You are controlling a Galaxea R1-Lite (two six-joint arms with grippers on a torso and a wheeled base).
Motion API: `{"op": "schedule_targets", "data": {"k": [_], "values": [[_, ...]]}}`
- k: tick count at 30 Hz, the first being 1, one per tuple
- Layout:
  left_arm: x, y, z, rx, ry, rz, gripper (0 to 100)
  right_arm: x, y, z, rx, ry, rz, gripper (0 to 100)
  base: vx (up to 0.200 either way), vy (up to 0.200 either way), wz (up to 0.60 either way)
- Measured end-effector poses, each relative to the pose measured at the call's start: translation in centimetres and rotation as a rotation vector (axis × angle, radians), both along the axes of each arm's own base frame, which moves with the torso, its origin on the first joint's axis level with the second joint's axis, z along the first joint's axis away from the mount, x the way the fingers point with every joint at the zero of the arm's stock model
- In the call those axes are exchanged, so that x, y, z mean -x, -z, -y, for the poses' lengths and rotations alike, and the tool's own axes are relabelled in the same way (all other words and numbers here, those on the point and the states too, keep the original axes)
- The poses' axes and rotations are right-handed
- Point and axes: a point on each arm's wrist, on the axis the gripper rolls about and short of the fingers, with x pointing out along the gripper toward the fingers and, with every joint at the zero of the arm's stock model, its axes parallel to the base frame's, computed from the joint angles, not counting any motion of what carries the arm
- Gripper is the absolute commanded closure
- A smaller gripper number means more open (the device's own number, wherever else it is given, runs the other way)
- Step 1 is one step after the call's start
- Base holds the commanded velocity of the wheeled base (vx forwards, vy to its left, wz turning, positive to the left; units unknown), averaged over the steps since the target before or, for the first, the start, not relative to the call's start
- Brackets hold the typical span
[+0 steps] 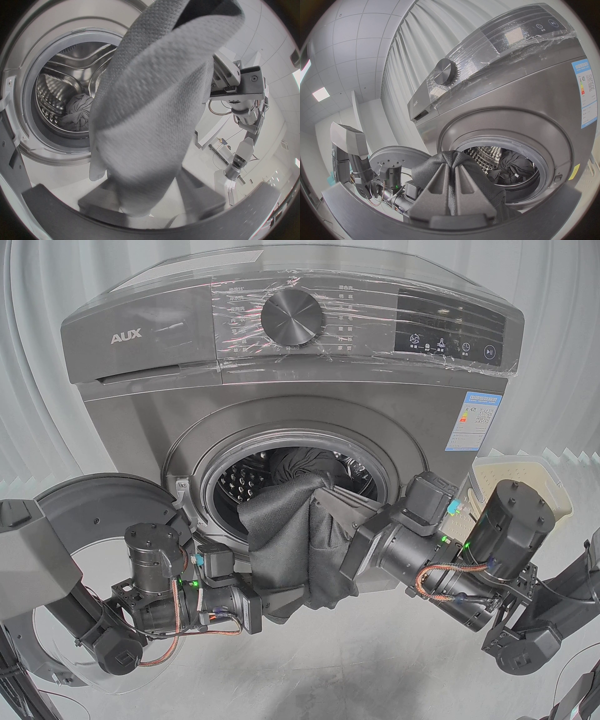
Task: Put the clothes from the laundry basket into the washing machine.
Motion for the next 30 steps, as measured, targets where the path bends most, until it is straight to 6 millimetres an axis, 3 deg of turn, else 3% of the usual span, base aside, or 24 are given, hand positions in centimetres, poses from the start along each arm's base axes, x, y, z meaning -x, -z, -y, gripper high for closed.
{"op": "schedule_targets", "data": {"k": [6,15,16,30], "values": [[0.1,-0.4,-0.1,0.031,-0.009,0.055,100,-0.1,0.3,0.0,-0.006,0.0,-0.02,100,0.0,0.0,0.0],[2.4,-0.9,-1.0,0.059,0.003,0.098,100,-0.6,1.2,0.0,0.01,0.01,-0.046,100,0.0,0.0,0.0],[2.6,-1.0,-1.1,0.063,0.004,0.105,100,-0.7,1.3,0.0,0.012,0.011,-0.048,0,0.0,0.0,0.0],[3.0,-2.7,-1.3,0.131,-0.004,0.158,100,-0.7,3.5,0.8,0.071,0.029,-0.118,0,0.0,0.0,0.0]]}}
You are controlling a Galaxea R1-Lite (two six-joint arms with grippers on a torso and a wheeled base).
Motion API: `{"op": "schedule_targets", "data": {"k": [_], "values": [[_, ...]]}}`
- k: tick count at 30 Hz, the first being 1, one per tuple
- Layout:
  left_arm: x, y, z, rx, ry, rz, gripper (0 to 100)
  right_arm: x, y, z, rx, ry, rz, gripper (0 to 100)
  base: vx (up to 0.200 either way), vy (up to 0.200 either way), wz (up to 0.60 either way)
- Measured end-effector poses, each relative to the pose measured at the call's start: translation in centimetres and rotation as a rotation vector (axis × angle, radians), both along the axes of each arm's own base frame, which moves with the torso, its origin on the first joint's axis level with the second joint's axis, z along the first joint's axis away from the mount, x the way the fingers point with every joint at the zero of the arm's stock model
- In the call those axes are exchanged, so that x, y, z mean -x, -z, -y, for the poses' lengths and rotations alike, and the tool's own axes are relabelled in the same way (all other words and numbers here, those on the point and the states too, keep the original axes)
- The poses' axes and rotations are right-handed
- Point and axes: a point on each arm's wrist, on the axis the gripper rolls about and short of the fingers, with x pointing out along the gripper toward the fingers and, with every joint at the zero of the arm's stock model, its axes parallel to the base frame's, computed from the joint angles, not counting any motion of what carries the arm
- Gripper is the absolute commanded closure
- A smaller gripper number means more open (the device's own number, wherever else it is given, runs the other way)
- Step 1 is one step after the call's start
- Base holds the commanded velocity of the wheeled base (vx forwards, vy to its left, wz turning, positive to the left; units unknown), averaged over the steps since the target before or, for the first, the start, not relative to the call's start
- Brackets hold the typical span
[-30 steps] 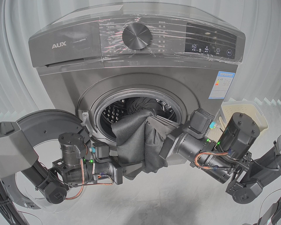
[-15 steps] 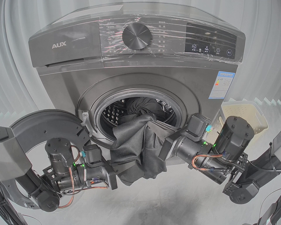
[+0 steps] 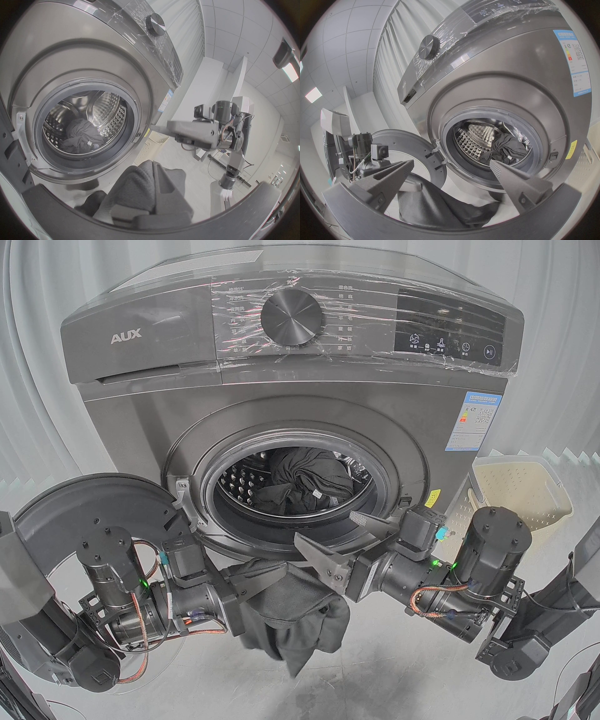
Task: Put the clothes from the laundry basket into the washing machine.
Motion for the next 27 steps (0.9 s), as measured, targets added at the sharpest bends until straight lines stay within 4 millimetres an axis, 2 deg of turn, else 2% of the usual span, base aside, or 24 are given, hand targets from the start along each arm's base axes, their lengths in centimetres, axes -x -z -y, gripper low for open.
{"op": "schedule_targets", "data": {"k": [15,27], "values": [[-0.4,-0.8,-0.1,0.027,-0.009,0.029,100,0.2,1.7,1.8,0.07,0.031,-0.045,0,0.0,0.0,0.0],[-0.5,-2.0,-0.1,0.099,-0.012,0.064,100,-0.7,2.9,3.9,0.109,0.097,-0.077,0,0.0,0.0,0.0]]}}
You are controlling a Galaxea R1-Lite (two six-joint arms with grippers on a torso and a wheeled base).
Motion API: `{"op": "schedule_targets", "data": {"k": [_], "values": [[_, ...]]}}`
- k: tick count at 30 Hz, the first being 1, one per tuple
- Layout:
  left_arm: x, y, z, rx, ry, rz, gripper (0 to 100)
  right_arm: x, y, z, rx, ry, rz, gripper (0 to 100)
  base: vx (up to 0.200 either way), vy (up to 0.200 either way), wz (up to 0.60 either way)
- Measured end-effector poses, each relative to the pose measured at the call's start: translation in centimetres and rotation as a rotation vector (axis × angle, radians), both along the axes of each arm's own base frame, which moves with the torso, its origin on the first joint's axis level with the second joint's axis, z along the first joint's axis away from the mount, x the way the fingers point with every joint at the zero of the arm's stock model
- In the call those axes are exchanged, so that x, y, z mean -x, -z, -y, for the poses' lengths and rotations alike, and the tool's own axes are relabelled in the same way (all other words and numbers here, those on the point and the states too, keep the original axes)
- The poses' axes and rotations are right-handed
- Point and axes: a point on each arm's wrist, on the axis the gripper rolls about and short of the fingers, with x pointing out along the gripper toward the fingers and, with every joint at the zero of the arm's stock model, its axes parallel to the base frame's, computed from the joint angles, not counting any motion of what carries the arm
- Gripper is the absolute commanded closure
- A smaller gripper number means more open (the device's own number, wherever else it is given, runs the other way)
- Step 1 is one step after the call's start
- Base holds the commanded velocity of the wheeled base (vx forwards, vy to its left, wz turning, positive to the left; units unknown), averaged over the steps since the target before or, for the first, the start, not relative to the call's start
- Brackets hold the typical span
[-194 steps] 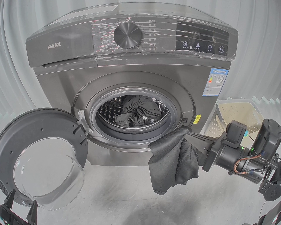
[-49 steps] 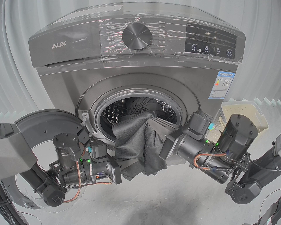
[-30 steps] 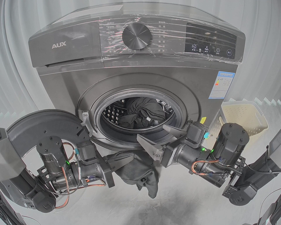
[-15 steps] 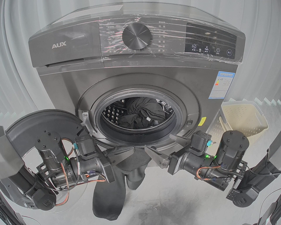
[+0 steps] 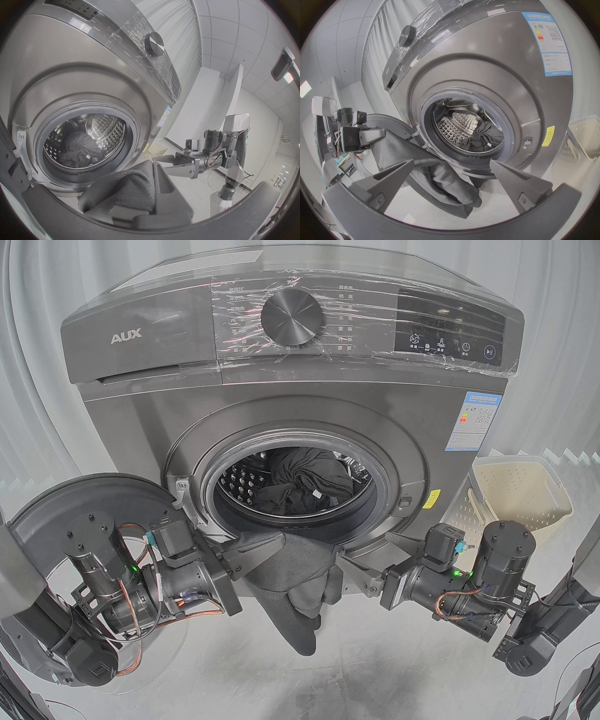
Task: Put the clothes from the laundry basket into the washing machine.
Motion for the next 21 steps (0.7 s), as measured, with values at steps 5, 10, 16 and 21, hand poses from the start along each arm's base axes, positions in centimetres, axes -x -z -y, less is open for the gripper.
{"op": "schedule_targets", "data": {"k": [5,10,16,21], "values": [[-0.2,-0.3,0.1,0.021,0.002,-0.004,100,0.1,0.8,0.6,0.033,0.01,-0.018,0,0.0,0.0,0.0],[-0.4,-0.7,0.2,0.045,0.002,-0.002,100,0.3,1.9,1.0,0.065,0.014,-0.058,0,0.0,0.0,0.0],[-0.5,-1.0,0.3,0.055,0.003,0.008,100,-0.2,3.2,1.2,0.092,0.017,-0.095,0,0.0,0.0,0.0],[-0.6,-1.1,0.1,0.059,0.0,0.014,100,-1.1,4.1,1.2,0.106,0.035,-0.114,0,0.0,0.0,0.0]]}}
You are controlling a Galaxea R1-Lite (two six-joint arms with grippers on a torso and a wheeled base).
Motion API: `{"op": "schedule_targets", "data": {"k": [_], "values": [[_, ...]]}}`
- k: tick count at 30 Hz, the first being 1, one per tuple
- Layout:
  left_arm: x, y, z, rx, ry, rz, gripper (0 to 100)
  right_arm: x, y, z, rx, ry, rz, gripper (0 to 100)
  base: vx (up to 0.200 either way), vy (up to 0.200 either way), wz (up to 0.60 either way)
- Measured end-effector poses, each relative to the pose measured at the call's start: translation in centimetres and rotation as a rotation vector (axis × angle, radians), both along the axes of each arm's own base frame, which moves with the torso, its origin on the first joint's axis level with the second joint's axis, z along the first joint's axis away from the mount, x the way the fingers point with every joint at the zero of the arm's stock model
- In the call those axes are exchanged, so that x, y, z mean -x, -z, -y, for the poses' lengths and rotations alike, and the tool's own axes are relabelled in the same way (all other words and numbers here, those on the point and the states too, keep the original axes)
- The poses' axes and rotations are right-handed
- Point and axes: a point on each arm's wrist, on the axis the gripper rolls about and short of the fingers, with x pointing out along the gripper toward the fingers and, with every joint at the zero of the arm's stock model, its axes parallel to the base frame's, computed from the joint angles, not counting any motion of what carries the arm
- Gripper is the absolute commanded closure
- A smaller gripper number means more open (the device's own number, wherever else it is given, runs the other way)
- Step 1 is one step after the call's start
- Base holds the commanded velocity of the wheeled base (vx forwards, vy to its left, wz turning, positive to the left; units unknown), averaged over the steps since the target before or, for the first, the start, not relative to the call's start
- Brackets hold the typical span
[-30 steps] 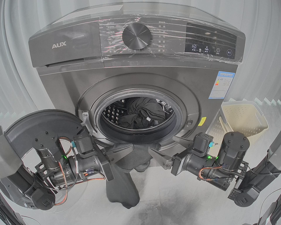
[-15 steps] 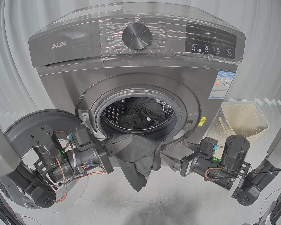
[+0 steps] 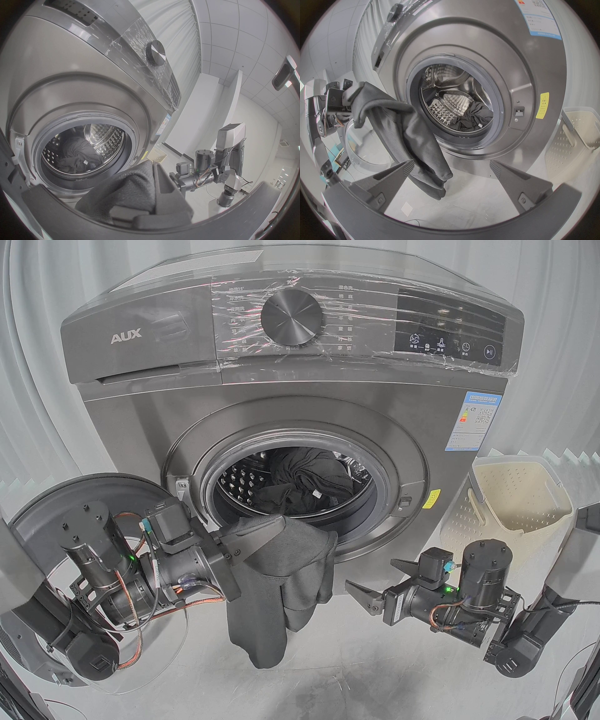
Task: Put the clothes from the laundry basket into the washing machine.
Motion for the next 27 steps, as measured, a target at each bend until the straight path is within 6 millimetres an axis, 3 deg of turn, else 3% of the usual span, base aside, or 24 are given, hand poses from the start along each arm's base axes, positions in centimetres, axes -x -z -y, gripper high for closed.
{"op": "schedule_targets", "data": {"k": [27], "values": [[0.6,-0.7,-0.6,0.029,-0.001,-0.008,100,-4.8,2.5,-3.0,-0.022,-0.036,0.057,0,0.0,0.0,0.0]]}}
